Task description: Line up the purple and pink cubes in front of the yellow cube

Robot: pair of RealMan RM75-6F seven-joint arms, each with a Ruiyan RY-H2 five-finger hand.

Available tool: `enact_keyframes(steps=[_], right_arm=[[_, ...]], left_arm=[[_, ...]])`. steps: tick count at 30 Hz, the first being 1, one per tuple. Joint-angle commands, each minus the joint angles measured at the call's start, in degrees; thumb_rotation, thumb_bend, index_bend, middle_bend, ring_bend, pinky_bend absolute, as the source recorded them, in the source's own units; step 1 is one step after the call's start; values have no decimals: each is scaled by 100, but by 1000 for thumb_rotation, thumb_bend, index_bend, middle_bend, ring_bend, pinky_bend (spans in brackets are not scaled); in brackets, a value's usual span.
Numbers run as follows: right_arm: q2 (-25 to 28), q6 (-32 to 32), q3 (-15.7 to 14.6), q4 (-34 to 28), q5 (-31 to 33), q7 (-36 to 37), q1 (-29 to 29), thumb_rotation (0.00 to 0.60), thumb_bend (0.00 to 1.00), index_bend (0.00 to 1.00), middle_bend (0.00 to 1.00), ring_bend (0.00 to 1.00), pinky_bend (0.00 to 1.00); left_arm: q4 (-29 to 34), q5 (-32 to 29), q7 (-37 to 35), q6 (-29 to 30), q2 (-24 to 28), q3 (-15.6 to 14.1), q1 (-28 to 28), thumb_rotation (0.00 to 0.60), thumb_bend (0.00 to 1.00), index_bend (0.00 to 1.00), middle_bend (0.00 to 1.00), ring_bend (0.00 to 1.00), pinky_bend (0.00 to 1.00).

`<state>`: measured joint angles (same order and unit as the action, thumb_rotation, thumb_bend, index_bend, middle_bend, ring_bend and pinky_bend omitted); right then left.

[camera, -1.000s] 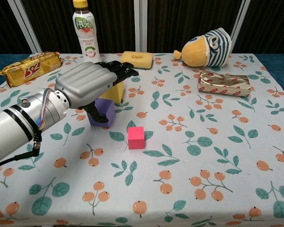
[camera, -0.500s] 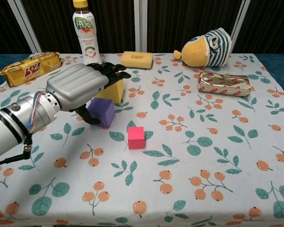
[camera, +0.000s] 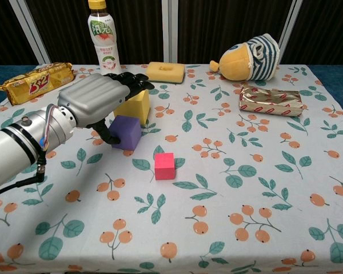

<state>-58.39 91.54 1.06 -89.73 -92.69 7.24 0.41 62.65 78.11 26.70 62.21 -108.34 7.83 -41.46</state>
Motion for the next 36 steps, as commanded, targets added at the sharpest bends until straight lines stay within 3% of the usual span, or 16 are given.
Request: enact_keyframes(steps=[1, 8, 36], right_arm=[[2, -6, -1, -3, 4, -1, -2, 600, 66, 239, 304, 257, 356], [-13, -68, 4, 15, 21, 14, 25, 600, 66, 238, 303, 257, 356], [-8, -64, 23, 67, 97, 56, -14, 600, 66, 231, 297, 257, 356]], left_arm=[[33, -42, 2, -3, -16, 27, 8, 600, 0, 103, 0, 21, 164], [296, -105, 141, -27, -39, 4, 46, 600, 0, 103, 0, 21, 164], [-341, -494, 204, -349, -334, 436, -333, 600, 0, 103, 0, 20, 164]])
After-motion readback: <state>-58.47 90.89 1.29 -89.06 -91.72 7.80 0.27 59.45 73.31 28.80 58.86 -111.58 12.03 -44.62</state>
